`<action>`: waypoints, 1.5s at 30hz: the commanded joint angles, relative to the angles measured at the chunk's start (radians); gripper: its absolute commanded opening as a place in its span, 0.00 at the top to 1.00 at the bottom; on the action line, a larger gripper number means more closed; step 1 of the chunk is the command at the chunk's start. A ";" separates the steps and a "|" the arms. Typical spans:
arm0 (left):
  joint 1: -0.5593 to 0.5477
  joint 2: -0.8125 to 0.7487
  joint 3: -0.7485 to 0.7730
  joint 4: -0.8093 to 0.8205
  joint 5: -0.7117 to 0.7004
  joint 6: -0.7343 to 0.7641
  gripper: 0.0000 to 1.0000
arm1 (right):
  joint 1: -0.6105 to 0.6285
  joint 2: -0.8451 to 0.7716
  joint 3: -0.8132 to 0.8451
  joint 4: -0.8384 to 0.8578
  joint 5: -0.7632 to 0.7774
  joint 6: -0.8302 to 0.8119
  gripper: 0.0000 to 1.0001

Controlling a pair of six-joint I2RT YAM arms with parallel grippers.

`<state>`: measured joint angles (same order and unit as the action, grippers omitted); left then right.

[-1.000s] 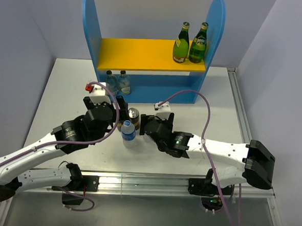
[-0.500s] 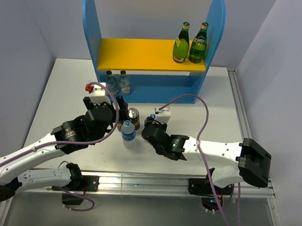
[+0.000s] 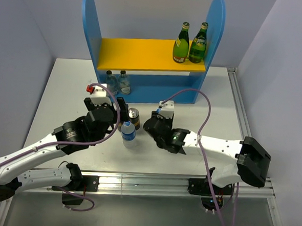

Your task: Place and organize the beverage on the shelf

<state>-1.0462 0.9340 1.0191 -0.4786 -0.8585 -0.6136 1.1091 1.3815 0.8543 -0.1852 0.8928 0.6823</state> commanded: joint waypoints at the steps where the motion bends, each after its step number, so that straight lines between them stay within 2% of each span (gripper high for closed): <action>1: -0.008 -0.006 0.001 0.026 -0.011 0.000 0.01 | -0.119 -0.097 0.039 0.048 0.101 -0.108 1.00; 9: -0.008 0.003 -0.001 0.038 -0.010 0.008 0.01 | -0.368 -0.095 0.066 0.271 0.014 -0.315 1.00; 14: -0.009 0.025 0.007 0.029 -0.016 0.008 0.01 | -0.511 -0.012 0.117 0.349 -0.067 -0.345 1.00; 18: -0.009 0.034 0.004 0.040 -0.016 0.014 0.01 | -0.577 0.051 0.150 0.397 -0.107 -0.345 1.00; 32: -0.009 0.048 0.001 0.055 -0.027 0.020 0.01 | -0.646 0.211 0.235 0.546 -0.134 -0.313 1.00; 45: -0.009 0.066 -0.005 0.063 -0.034 0.020 0.01 | -0.643 0.119 0.220 0.576 -0.134 -0.291 1.00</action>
<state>-1.0508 0.9977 1.0176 -0.4580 -0.8719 -0.6094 0.4702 1.6115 1.0004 0.1543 0.7223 0.3580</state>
